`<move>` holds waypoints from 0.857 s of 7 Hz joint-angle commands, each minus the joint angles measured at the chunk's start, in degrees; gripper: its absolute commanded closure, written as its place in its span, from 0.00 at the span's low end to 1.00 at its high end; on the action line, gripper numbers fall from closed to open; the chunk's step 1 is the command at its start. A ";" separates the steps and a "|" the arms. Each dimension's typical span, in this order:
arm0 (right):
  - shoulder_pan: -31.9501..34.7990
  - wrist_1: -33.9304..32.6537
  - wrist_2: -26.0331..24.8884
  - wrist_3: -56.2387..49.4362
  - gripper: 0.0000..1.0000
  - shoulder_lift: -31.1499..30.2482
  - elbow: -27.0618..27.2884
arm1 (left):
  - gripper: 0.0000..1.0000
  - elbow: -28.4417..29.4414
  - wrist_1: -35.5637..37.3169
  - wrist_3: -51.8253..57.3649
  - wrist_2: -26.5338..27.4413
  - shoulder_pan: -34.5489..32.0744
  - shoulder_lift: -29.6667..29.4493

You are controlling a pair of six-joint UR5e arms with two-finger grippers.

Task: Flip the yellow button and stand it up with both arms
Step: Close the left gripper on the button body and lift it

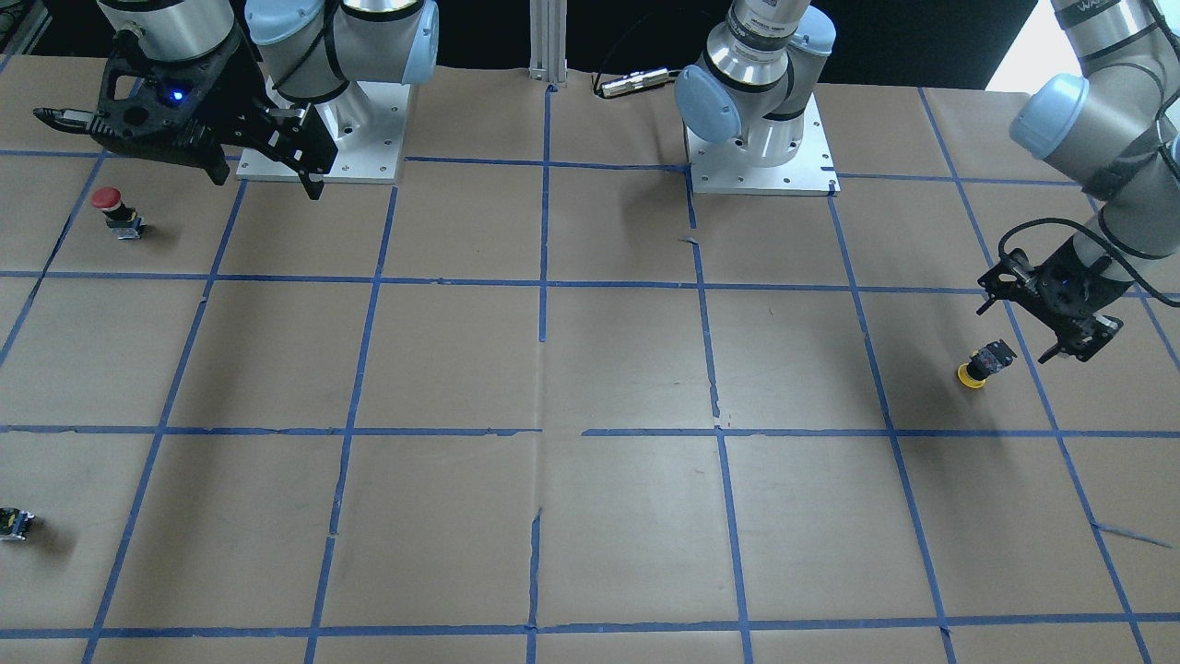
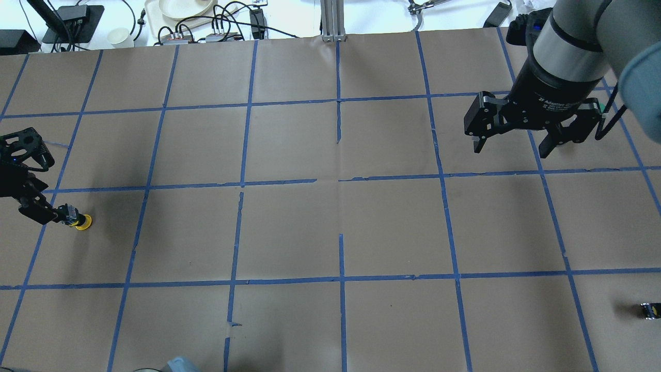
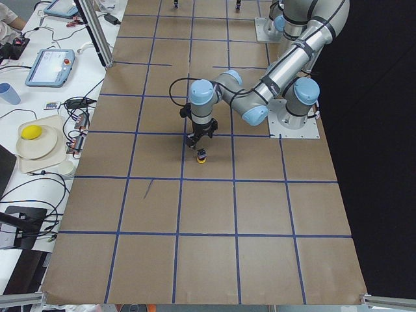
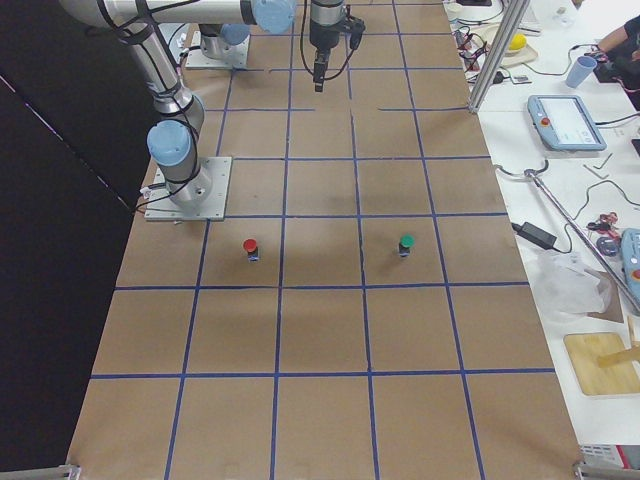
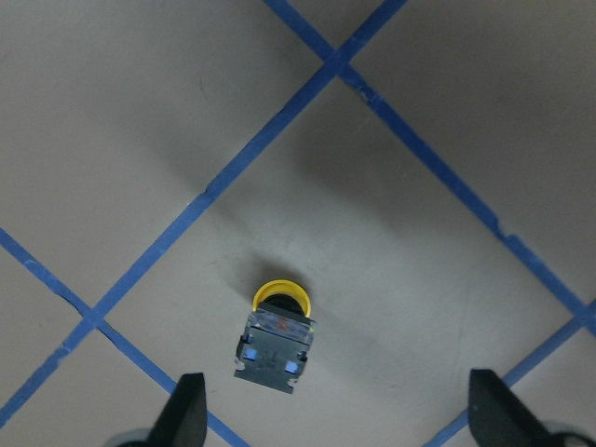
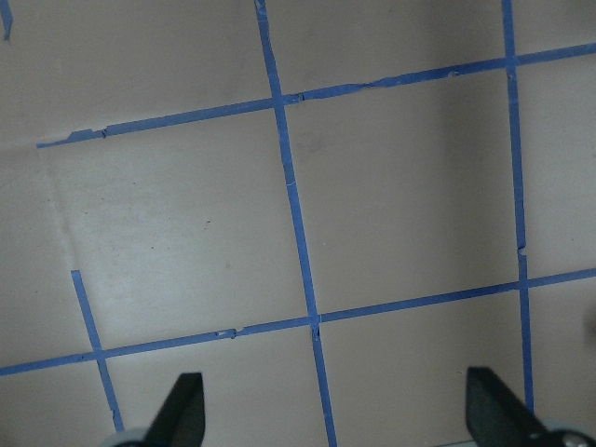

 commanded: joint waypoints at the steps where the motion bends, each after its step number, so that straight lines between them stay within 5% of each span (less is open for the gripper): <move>1: 0.01 0.52 -0.14 0.02 0.00 0.04 0.16 | 0.02 -0.14 0.75 5.85 -1.51 1.18 -1.69; 6: 0.01 0.26 0.21 0.02 0.00 -0.66 0.25 | 0.04 -1.02 5.48 10.80 -0.90 1.26 -5.02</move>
